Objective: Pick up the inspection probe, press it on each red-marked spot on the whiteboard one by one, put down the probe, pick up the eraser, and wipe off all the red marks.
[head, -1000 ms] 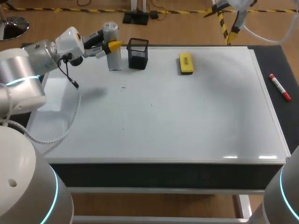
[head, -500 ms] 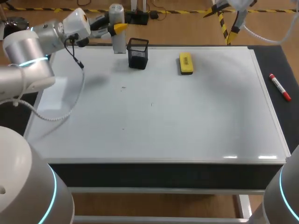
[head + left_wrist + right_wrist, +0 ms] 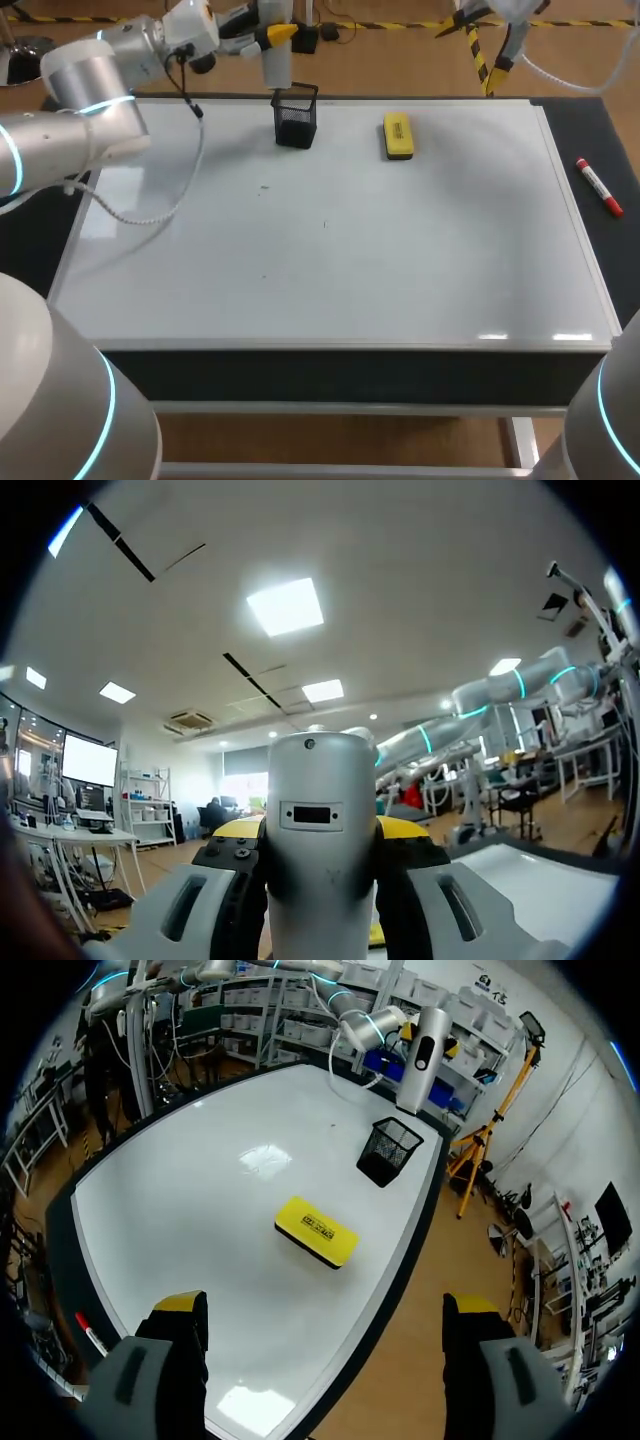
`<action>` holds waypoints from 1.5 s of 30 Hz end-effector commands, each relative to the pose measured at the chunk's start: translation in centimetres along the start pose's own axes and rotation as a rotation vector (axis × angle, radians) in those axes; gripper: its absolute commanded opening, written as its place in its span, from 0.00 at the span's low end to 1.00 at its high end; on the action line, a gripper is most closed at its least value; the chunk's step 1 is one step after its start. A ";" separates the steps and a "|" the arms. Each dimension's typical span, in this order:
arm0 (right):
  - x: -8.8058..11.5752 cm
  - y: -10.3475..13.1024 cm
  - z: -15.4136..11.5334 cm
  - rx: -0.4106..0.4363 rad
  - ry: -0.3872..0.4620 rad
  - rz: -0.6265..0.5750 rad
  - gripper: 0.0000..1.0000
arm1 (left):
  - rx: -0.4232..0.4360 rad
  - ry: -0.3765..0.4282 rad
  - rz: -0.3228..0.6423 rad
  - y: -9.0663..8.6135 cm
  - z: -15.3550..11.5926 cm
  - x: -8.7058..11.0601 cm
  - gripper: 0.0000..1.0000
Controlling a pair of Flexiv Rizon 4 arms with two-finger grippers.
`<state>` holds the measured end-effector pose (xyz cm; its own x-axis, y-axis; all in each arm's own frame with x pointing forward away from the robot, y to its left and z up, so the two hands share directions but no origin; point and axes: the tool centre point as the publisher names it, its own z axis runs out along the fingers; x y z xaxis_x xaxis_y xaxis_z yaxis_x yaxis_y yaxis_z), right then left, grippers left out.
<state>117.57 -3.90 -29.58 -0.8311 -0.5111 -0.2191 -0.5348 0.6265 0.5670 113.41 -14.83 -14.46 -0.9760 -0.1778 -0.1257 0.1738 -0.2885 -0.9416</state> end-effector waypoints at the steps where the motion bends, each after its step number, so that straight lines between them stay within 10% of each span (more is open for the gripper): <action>1: -0.1 0.0 -0.2 0.002 0.007 -0.001 1.00 | 0.018 0.155 -0.011 1.6 1.1 -1.6 0.00; 45: -0.1 0.0 -0.2 0.002 0.007 -0.001 1.00 | 0.044 0.237 -0.149 9.7 -0.4 0.7 0.00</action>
<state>117.58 -3.91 -29.61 -0.8312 -0.5108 -0.2194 -0.5346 0.6263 0.5674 113.54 -17.30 -22.87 -0.9993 0.0112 -0.0365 0.0312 -0.3103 -0.9501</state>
